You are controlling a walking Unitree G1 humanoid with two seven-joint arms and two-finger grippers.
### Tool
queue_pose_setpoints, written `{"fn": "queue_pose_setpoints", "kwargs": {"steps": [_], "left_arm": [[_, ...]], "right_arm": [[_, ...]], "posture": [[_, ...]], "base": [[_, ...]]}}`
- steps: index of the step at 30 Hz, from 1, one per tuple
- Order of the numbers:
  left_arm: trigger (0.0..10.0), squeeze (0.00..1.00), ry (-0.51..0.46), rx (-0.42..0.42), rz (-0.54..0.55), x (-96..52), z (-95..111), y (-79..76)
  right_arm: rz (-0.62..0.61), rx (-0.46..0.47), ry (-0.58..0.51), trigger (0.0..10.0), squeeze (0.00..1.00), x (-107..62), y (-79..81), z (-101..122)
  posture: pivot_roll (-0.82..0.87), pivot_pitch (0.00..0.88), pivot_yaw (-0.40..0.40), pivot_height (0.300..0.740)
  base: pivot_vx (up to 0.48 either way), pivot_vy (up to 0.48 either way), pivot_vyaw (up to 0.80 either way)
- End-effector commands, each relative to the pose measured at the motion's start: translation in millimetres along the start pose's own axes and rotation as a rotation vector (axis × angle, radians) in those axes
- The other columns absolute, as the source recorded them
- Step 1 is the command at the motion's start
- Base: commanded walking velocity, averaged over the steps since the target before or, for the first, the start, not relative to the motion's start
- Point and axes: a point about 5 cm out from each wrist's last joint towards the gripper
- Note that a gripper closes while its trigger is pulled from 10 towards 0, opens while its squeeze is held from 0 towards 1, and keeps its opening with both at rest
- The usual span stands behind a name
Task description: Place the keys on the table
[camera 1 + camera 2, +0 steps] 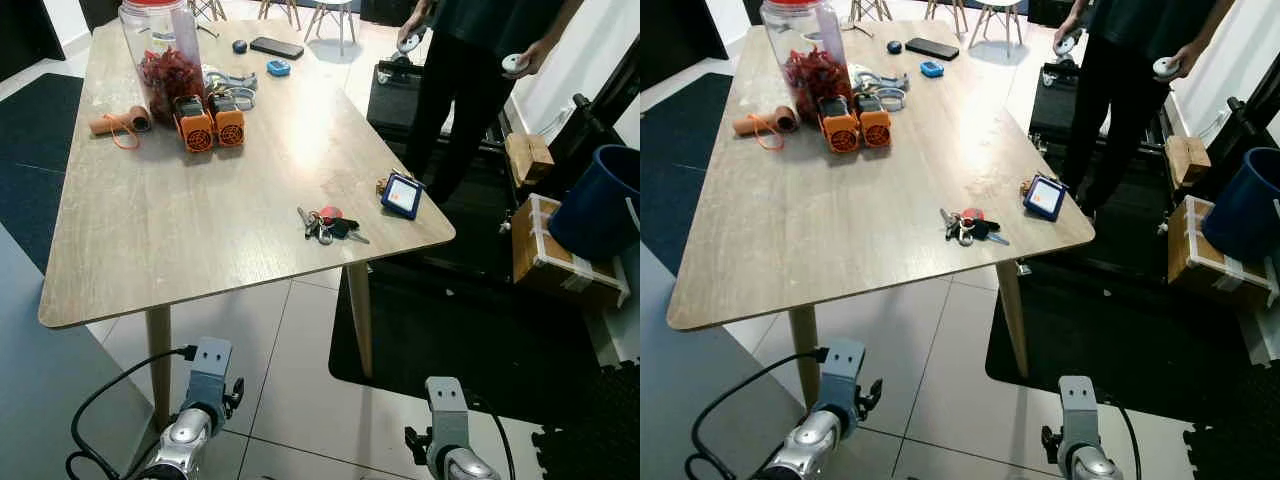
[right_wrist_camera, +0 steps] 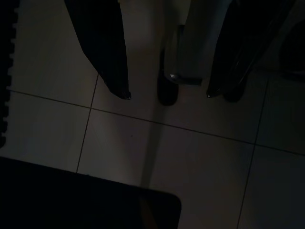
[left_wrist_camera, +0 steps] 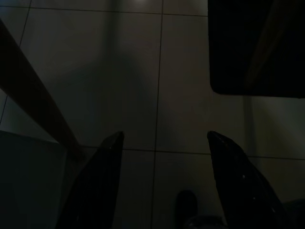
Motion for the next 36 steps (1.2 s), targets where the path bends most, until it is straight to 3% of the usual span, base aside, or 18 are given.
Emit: {"fn": "queue_pose_setpoints", "kwargs": {"steps": [1, 7, 14, 28, 36], "left_arm": [[10.0, 0.0, -0.003, -0.007, -0.011, 0.6, 1.2, -3.8], [10.0, 0.0, -0.005, -0.031, -0.014, 1.1, 2.3, -3.4], [10.0, 0.0, -0.014, -0.043, -0.017, 1.2, 3.3, -3.1], [10.0, 0.0, -0.038, -0.021, -0.007, 0.6, 5.1, -2.0], [10.0, 0.0, -0.04, -0.003, -0.012, -0.3, 3.7, -3.5]], "right_arm": [[-0.015, 0.011, 0.005, 10.0, 0.0, -1.0, -3.7, -2.1], [-0.015, 0.011, 0.005, 10.0, 0.0, -1.0, -3.7, -2.1], [-0.015, 0.009, 0.005, 10.0, 0.0, -1.0, -3.8, -1.9], [-0.014, 0.006, 0.003, 10.0, 0.0, -1.0, -4.2, -1.3], [-0.014, 0.002, 0.002, 10.0, 0.0, -1.0, -4.6, -1.1]], "posture": [[0.04, 0.057, -0.065, 0.74], [0.04, 0.052, -0.064, 0.74], [0.05, 0.052, -0.063, 0.74], [0.04, 0.064, -0.067, 0.74], [0.04, 0.064, -0.068, 0.74]], "base": [[0.0, 0.0, 0.0], [0.0, 0.0, 0.0], [0.0, 0.48, 0.0], [0.0, 0.0, 0.0], [0.0, -0.431, 0.0]]}}
Point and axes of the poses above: a point about 5 cm out from each wrist's last joint towards the gripper, its own x axis pointing out of the wrist towards the gripper, its own z axis along the axis of the wrist's last joint, y = z × x, and after that the axes turned 10 degrees about x, right-handed
